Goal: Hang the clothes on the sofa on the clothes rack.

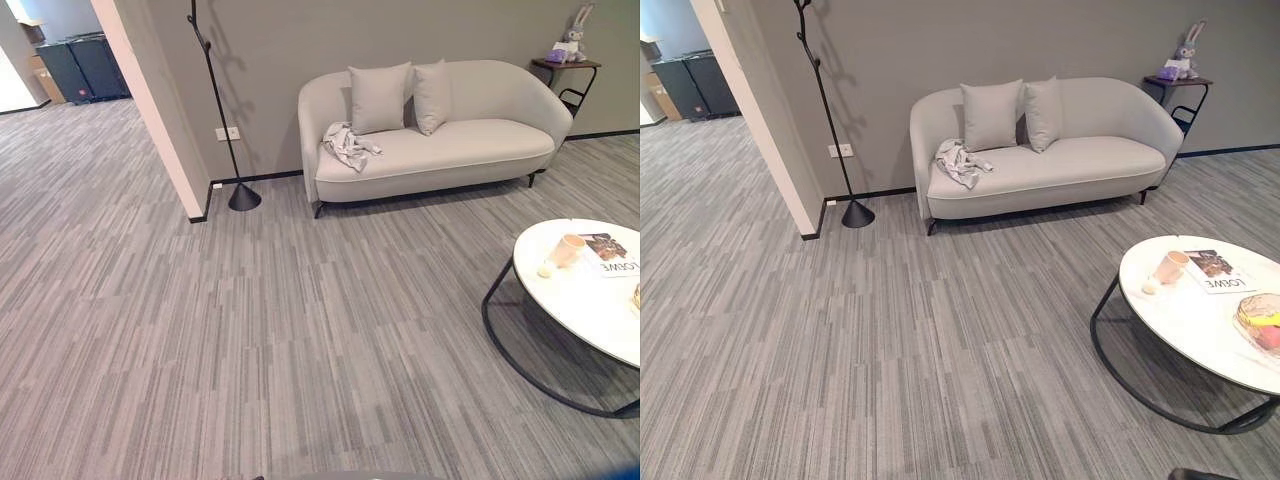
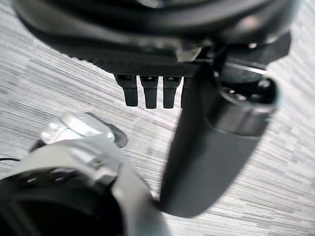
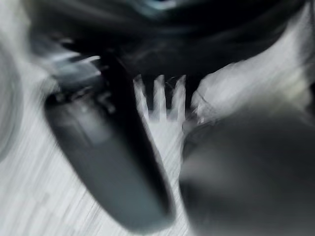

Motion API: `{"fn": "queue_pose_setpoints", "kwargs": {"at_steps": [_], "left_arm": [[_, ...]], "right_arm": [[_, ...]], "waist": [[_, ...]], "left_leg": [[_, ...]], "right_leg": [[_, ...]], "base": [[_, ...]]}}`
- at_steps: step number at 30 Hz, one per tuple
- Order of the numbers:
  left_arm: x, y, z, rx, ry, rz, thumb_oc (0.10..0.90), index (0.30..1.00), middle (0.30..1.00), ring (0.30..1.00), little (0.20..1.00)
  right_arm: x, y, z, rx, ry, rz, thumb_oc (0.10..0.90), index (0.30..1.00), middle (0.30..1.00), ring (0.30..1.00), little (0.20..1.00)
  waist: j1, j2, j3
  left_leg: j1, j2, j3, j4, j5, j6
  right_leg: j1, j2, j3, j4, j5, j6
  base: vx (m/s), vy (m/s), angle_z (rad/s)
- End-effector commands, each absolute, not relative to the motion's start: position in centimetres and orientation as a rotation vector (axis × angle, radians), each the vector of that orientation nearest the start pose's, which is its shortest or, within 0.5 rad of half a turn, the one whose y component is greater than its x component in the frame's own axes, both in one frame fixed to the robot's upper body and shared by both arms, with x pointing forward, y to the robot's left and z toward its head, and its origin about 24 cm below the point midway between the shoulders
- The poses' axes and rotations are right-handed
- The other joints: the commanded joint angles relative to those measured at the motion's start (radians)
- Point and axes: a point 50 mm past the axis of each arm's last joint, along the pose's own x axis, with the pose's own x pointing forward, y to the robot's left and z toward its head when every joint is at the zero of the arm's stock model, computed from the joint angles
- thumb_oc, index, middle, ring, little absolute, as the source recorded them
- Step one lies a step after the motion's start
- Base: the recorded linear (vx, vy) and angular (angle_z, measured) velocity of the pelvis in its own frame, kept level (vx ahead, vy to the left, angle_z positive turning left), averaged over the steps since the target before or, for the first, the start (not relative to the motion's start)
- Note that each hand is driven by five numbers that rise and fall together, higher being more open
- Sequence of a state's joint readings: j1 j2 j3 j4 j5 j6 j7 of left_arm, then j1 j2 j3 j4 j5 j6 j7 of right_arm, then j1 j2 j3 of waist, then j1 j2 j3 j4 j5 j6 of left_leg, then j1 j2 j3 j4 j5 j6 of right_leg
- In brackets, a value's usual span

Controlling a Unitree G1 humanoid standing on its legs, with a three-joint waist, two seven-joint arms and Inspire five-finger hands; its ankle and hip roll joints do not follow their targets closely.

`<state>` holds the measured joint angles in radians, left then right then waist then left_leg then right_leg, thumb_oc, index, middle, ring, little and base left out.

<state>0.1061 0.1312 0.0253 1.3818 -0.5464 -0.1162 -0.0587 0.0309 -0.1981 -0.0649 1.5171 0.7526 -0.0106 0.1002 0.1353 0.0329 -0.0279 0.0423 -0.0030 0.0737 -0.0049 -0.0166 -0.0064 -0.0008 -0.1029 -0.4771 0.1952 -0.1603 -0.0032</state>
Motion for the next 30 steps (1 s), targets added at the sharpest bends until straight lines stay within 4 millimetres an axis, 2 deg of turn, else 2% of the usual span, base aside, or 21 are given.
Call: {"fn": "queue_pose_setpoints", "kwargs": {"at_steps": [1,5,6,8,9,10,12,14,21,26,30], "left_arm": [[3.5,20.8,-17.5,-0.296,1.257,0.428,0.800,0.900,0.900,0.900,0.900],[4.3,20.8,-17.4,-0.232,1.236,0.371,0.800,0.900,0.900,0.900,0.900],[5.1,20.5,-17.4,-0.195,1.219,0.318,0.800,0.900,0.900,0.900,0.900],[5.5,20.3,-17.3,-0.176,1.211,0.285,0.800,0.900,0.900,0.900,0.900],[6.4,19.6,-17.3,-0.106,1.204,0.169,0.800,0.900,0.900,0.900,0.900],[6.4,19.6,-17.3,-0.106,1.204,0.169,0.800,0.900,0.900,0.900,0.900],[7.2,18.4,-17.3,0.024,1.202,-0.026,0.800,0.900,0.900,0.900,0.900],[8.1,17.9,-17.1,0.149,1.177,-0.182,0.800,0.900,0.900,0.900,0.900],[9.0,18.4,-16.9,0.211,1.163,-0.189,0.800,0.900,0.900,0.900,0.900],[7.0,18.5,-17.4,0.242,1.273,-0.197,0.800,0.900,0.900,0.900,0.900],[6.6,18.2,-17.5,0.240,1.284,-0.204,0.800,0.900,0.900,0.900,0.900]], "right_arm": [[2.5,-22.5,-17.3,0.508,1.333,-0.638,0.800,0.900,0.900,0.900,0.900],[4.1,-22.4,-17.3,0.447,1.308,-0.556,0.800,0.900,0.900,0.900,0.900],[5.3,-22.0,-17.3,0.379,1.295,-0.463,0.800,0.900,0.900,0.900,0.900],[5.9,-21.7,-17.2,0.336,1.288,-0.413,0.800,0.900,0.900,0.900,0.900],[7.1,-21.1,-17.2,0.208,1.289,-0.270,0.800,0.900,0.900,0.900,0.900],[7.1,-21.1,-17.2,0.207,1.289,-0.270,0.800,0.900,0.900,0.900,0.900],[8.0,-20.2,-17.2,0.001,1.309,-0.040,0.800,0.900,0.900,0.900,0.900],[8.0,-19.7,-17.2,-0.135,1.325,0.113,0.800,0.900,0.900,0.900,0.900],[8.4,-20.1,-17.1,-0.340,1.321,0.260,0.800,0.900,0.900,0.900,0.900],[7.3,-20.2,-17.3,-0.449,1.377,0.358,0.800,0.900,0.900,0.900,0.900],[7.1,-20.6,-17.3,-0.471,1.385,0.358,0.800,0.900,0.900,0.900,0.900]], "waist": [[0.022,-0.034,0.009],[0.021,-0.035,0.008],[0.019,-0.036,0.008],[0.017,-0.037,0.008],[0.016,-0.038,0.008],[0.016,-0.038,0.008],[0.014,-0.038,0.009],[0.010,-0.038,0.008],[0.003,-0.039,0.013],[-0.011,-0.040,0.015],[-0.017,-0.037,0.014]], "left_leg": [[0.008,0.040,0.038,-0.077,0.023,-0.053],[0.012,0.039,0.039,-0.077,0.021,-0.050],[0.015,0.039,0.041,-0.076,0.019,-0.048],[0.016,0.039,0.042,-0.075,0.018,-0.048],[0.017,0.038,0.042,-0.073,0.017,-0.045],[0.017,0.038,0.042,-0.073,0.016,-0.045],[0.019,0.036,0.043,-0.072,0.012,-0.042],[0.024,0.036,0.047,-0.071,0.005,-0.041],[0.030,0.035,0.054,-0.067,0.000,-0.036],[0.034,0.036,0.064,-0.068,-0.003,-0.034],[0.037,0.034,0.069,-0.070,-0.005,-0.032]], "right_leg": [[0.073,-0.069,-0.022,-0.258,0.183,0.106],[0.074,-0.069,-0.018,-0.257,0.182,0.105],[0.075,-0.069,-0.014,-0.256,0.181,0.105],[0.074,-0.069,-0.011,-0.254,0.181,0.105],[0.075,-0.070,-0.009,-0.251,0.180,0.105],[0.075,-0.070,-0.009,-0.251,0.180,0.105],[0.075,-0.071,-0.007,-0.247,0.179,0.105],[0.078,-0.070,-0.003,-0.246,0.175,0.106],[0.077,-0.069,0.010,-0.242,0.171,0.104],[0.076,-0.063,0.024,-0.241,0.167,0.101],[0.079,-0.062,0.027,-0.243,0.168,0.101]], "base": [[0.00,0.000,0.00],[0.00,0.000,0.00],[0.00,0.000,0.00],[0.00,0.000,0.00],[0.00,0.000,0.00],[0.00,0.000,0.00],[0.00,0.000,0.00],[0.00,0.000,0.00],[0.01,0.003,-0.05],[0.01,0.004,-0.03],[0.02,0.010,-0.04]]}}
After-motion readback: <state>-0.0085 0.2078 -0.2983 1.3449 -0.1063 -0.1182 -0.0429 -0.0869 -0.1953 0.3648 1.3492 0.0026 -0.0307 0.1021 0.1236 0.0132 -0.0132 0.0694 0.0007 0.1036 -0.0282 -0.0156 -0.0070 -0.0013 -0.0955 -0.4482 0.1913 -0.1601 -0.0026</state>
